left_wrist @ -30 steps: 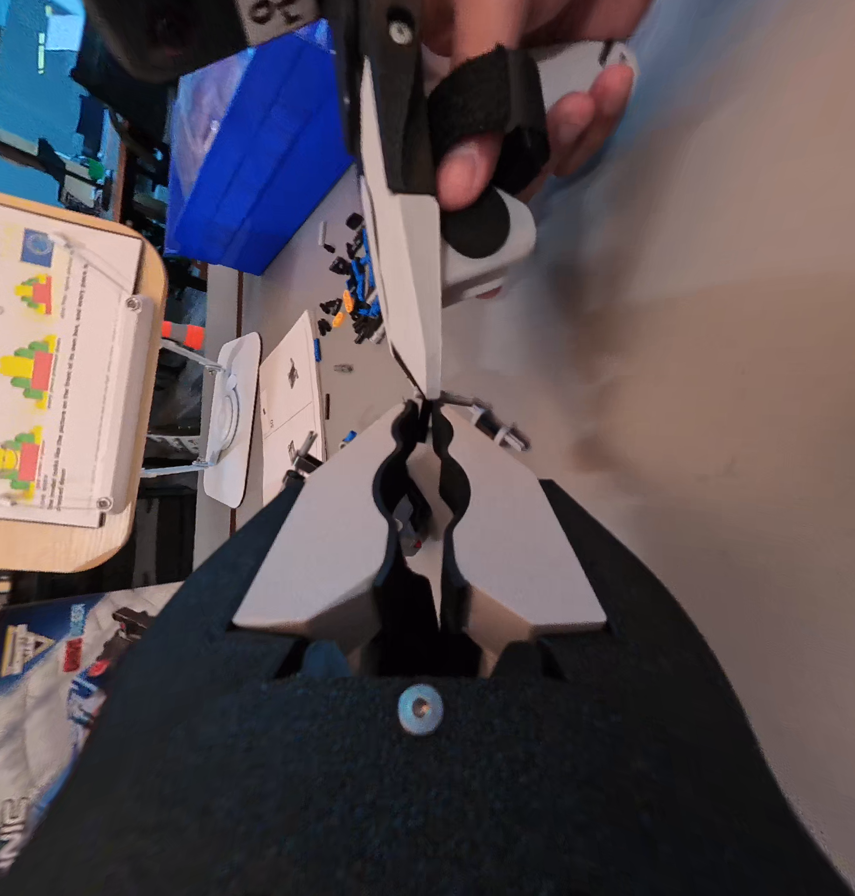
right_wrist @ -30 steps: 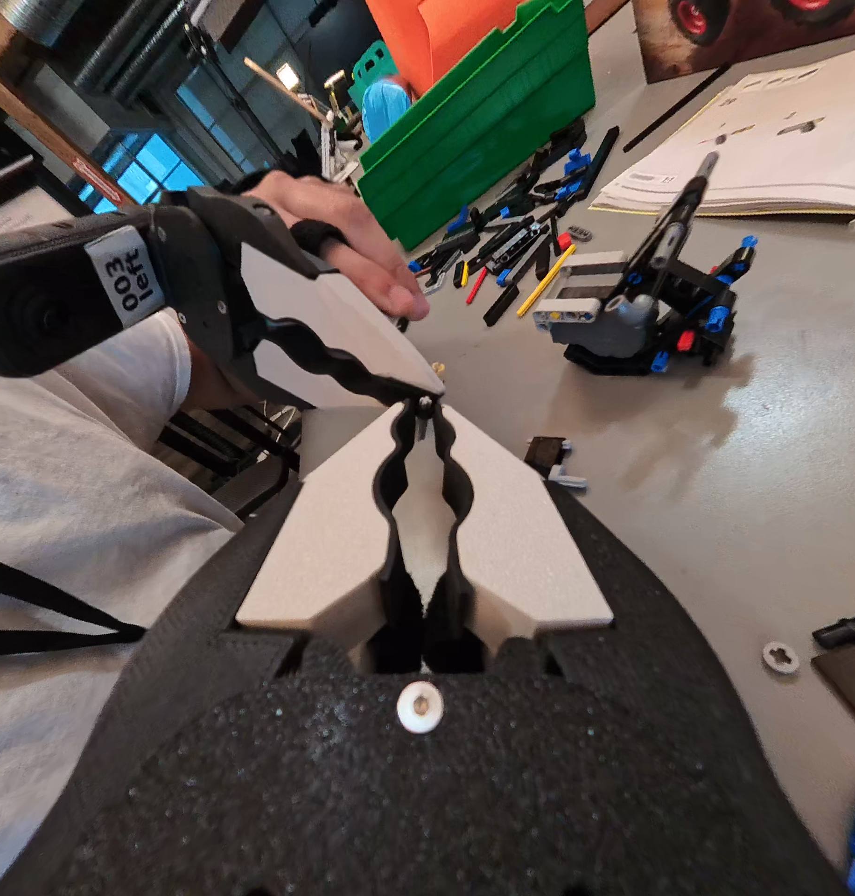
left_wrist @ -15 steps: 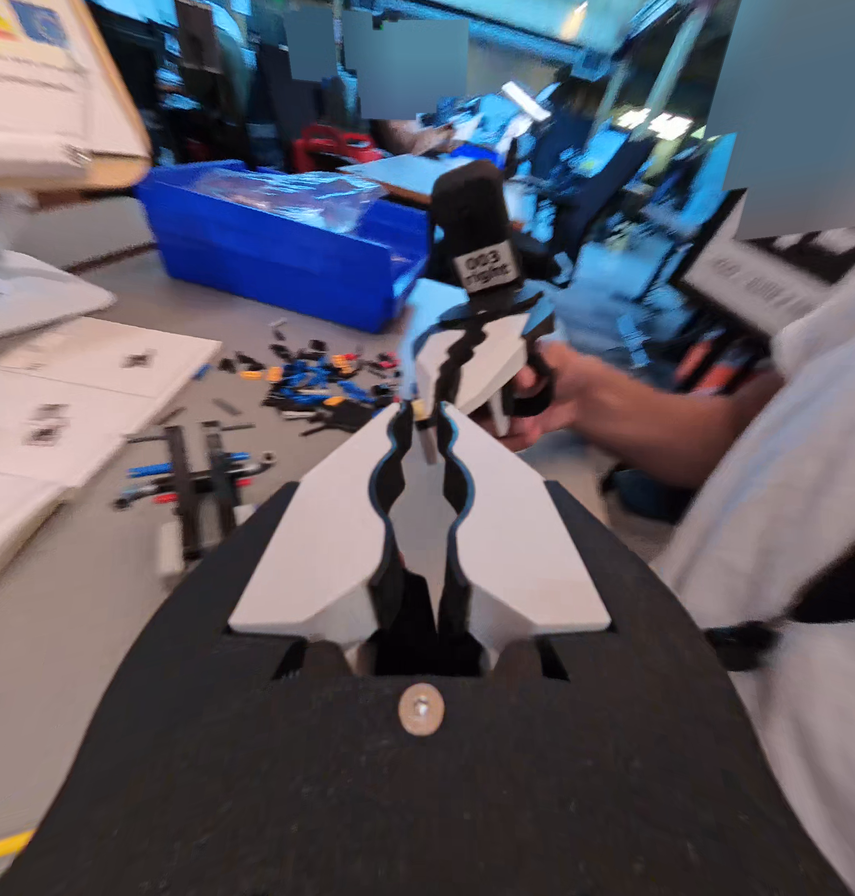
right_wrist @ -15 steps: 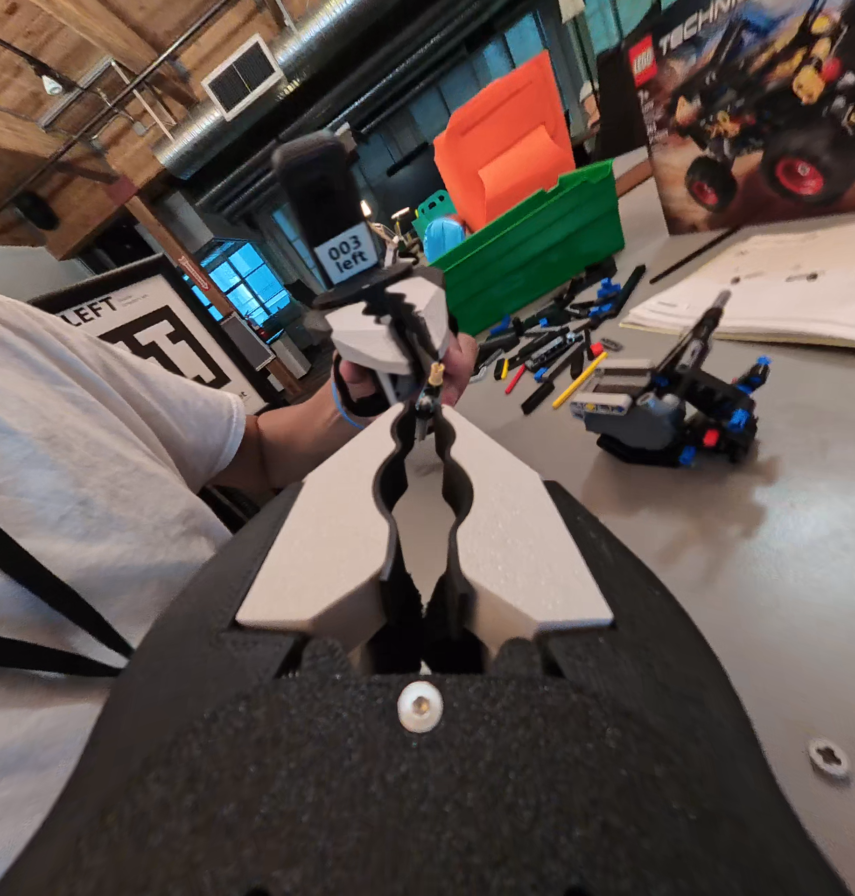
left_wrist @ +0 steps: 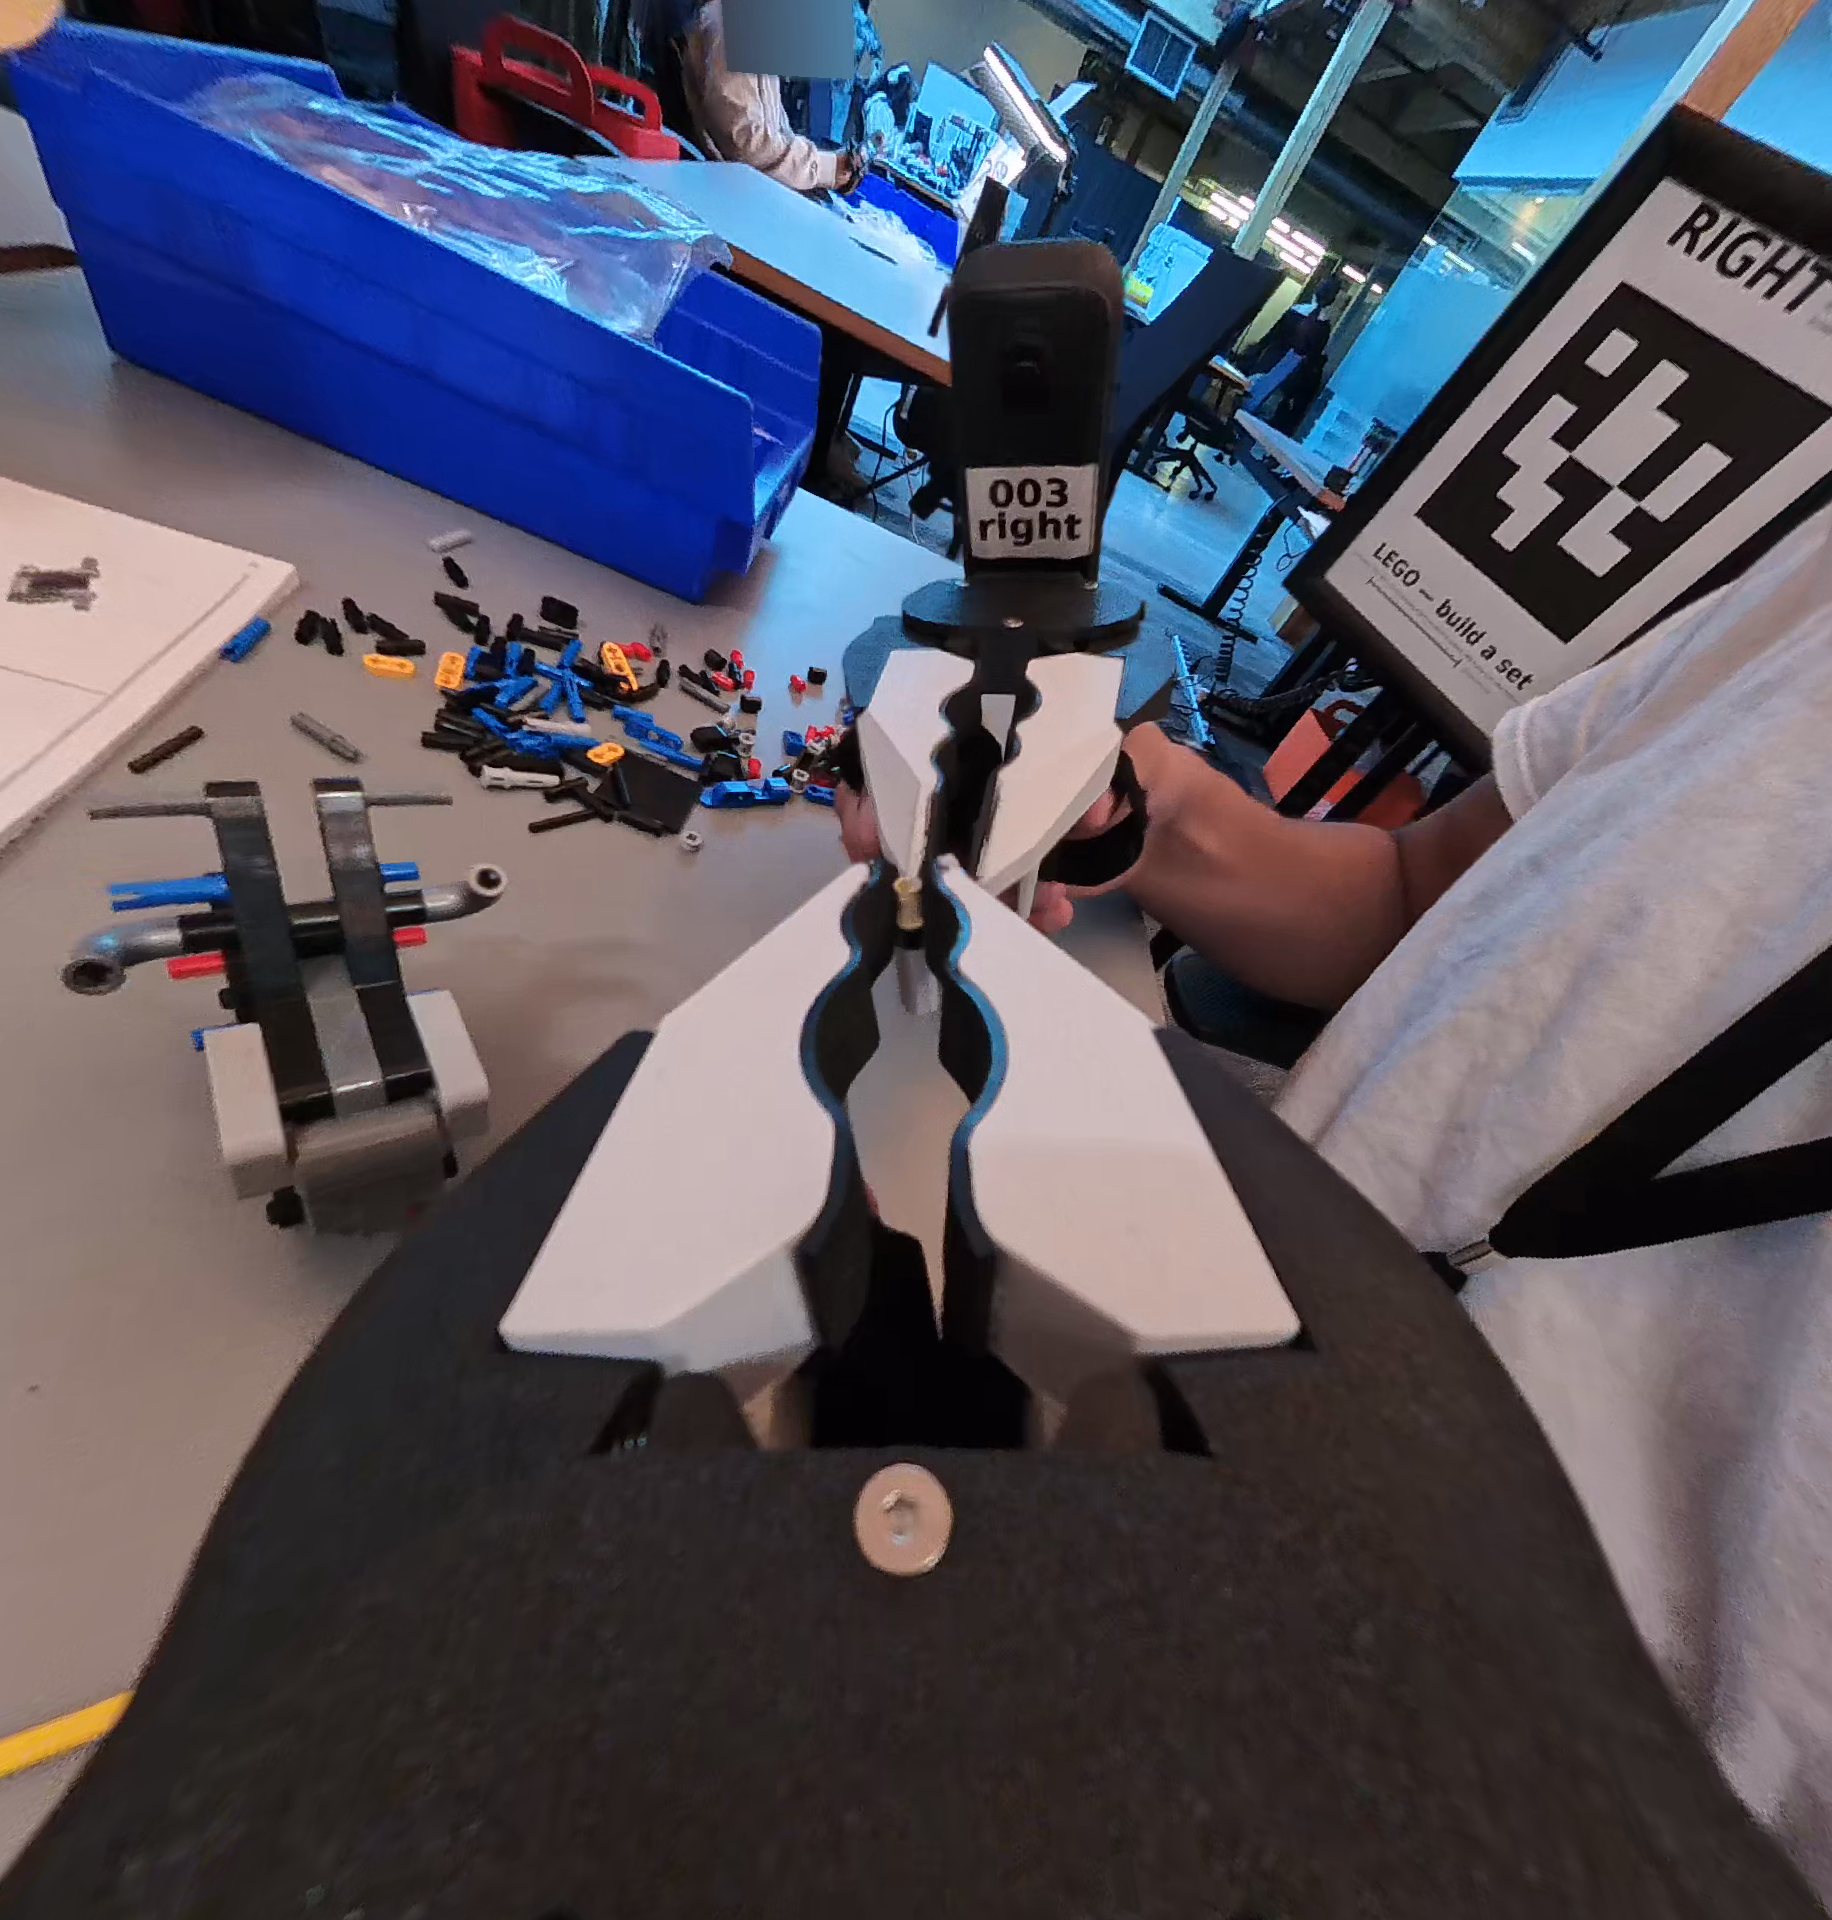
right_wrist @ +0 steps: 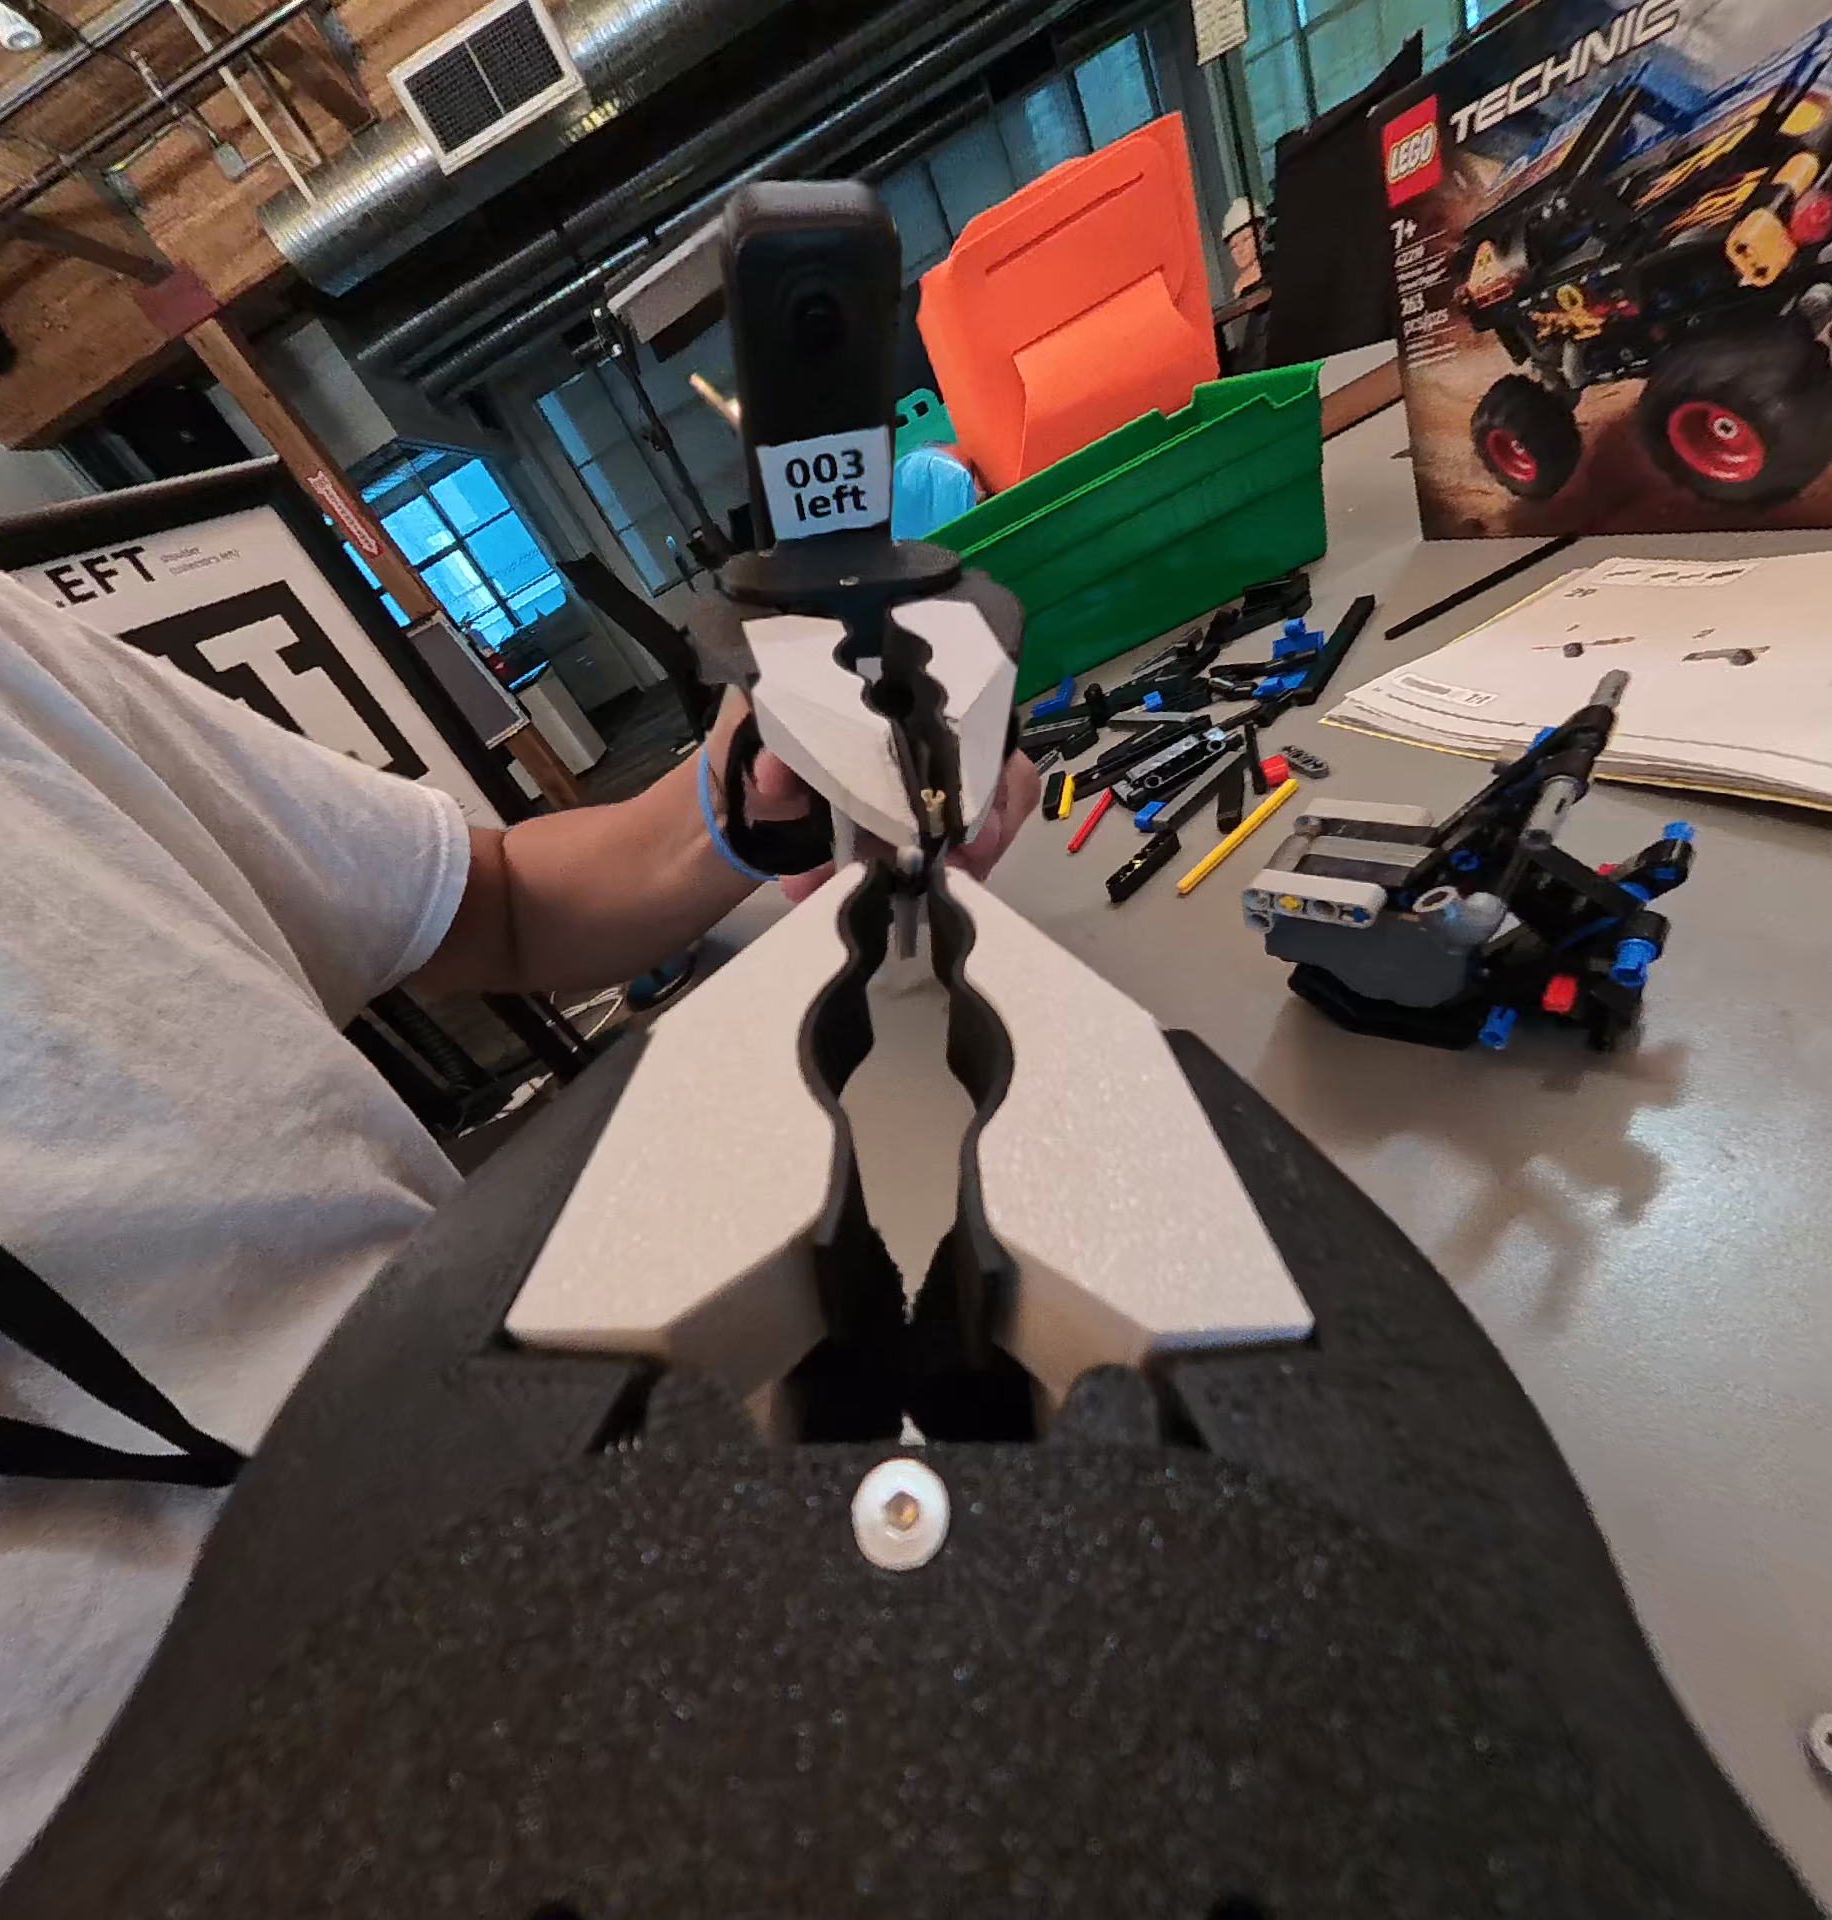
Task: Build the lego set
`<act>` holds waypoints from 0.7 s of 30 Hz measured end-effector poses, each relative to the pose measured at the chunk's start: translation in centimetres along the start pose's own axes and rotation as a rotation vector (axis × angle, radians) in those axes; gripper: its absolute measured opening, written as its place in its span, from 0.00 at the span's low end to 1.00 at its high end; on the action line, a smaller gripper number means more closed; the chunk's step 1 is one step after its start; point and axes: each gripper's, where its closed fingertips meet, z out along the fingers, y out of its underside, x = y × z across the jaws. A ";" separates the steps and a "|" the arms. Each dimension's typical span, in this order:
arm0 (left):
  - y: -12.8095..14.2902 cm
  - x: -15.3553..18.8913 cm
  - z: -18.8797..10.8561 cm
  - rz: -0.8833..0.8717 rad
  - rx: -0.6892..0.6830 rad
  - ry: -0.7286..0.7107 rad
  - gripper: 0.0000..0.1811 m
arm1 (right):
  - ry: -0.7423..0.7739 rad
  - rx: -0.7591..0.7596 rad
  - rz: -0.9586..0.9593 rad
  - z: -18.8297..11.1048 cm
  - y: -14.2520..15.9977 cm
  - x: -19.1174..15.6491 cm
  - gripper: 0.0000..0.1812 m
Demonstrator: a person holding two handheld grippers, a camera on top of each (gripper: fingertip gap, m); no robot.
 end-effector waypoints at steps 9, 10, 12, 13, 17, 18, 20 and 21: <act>0.0 -1.0 0.5 -0.039 0.019 0.009 0.06 | 0.013 0.048 0.133 -0.3 0.0 1.3 0.03; 0.1 -1.0 0.5 -0.041 0.012 0.008 0.06 | 0.017 0.050 0.137 -0.4 0.0 1.5 0.03; 0.5 -1.1 0.6 -0.043 0.003 0.005 0.06 | 0.014 0.056 0.150 -0.5 -0.1 1.6 0.03; 0.5 -1.1 0.5 -0.047 0.006 0.010 0.06 | 0.006 0.054 0.155 -0.5 -0.1 1.5 0.03; 0.7 -1.3 0.5 -0.070 0.010 0.026 0.05 | 0.004 0.068 0.166 -0.4 -0.1 1.7 0.03; 0.7 -1.3 0.5 -0.074 0.011 0.030 0.05 | 0.000 0.073 0.173 -0.3 -0.1 1.7 0.03; 0.7 -1.5 0.4 -0.077 0.017 0.029 0.05 | 0.000 0.090 0.187 -0.4 -0.2 1.8 0.03; 0.7 -1.6 0.4 -0.078 0.020 0.023 0.06 | 0.002 0.102 0.194 -0.5 -0.4 1.9 0.03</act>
